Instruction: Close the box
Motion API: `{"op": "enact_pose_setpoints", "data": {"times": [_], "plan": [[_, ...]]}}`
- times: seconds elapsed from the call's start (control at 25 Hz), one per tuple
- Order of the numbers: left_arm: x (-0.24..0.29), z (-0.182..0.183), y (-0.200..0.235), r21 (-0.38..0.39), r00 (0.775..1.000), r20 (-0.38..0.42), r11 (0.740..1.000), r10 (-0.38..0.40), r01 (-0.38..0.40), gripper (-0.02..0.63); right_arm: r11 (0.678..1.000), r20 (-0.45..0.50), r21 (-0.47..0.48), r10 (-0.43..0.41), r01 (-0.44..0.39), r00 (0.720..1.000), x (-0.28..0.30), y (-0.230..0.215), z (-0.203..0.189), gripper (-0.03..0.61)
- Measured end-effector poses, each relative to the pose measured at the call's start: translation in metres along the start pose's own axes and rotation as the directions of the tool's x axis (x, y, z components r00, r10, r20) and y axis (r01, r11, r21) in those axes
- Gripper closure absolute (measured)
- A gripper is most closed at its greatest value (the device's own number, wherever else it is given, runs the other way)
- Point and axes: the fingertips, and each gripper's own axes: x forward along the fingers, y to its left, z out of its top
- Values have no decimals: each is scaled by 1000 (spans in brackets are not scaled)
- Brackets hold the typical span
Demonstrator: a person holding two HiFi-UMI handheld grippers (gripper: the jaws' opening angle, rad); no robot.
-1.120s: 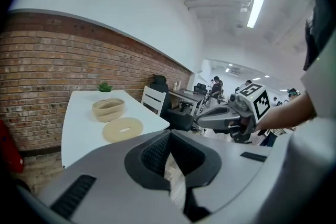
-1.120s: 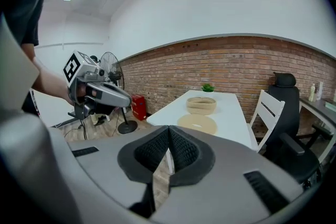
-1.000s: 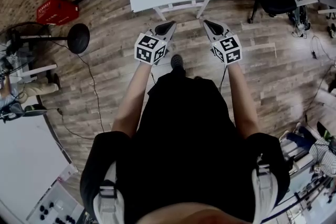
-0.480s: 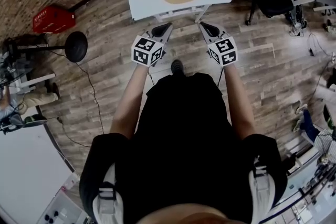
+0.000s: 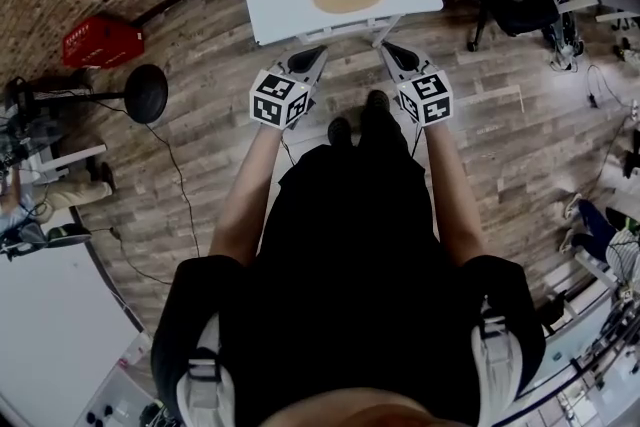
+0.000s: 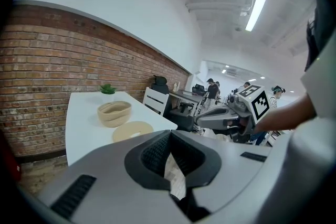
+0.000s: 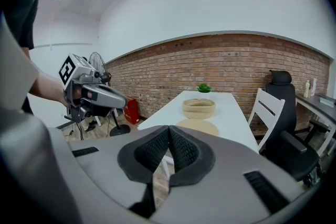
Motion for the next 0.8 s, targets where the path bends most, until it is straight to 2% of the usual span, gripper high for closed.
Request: {"op": "enact_pose_setpoints", "data": {"times": [0.32,0.8], "plan": [[-5,4,13,-9,1000,15,1000,22,-22,595,1000,14,-24,5,-5,1000,14,-3,16,580],[17,6,34,-34,999,-11,999,32,-32,594,1000,-10,3,8,-8,1000,32,-27,10,581]]}}
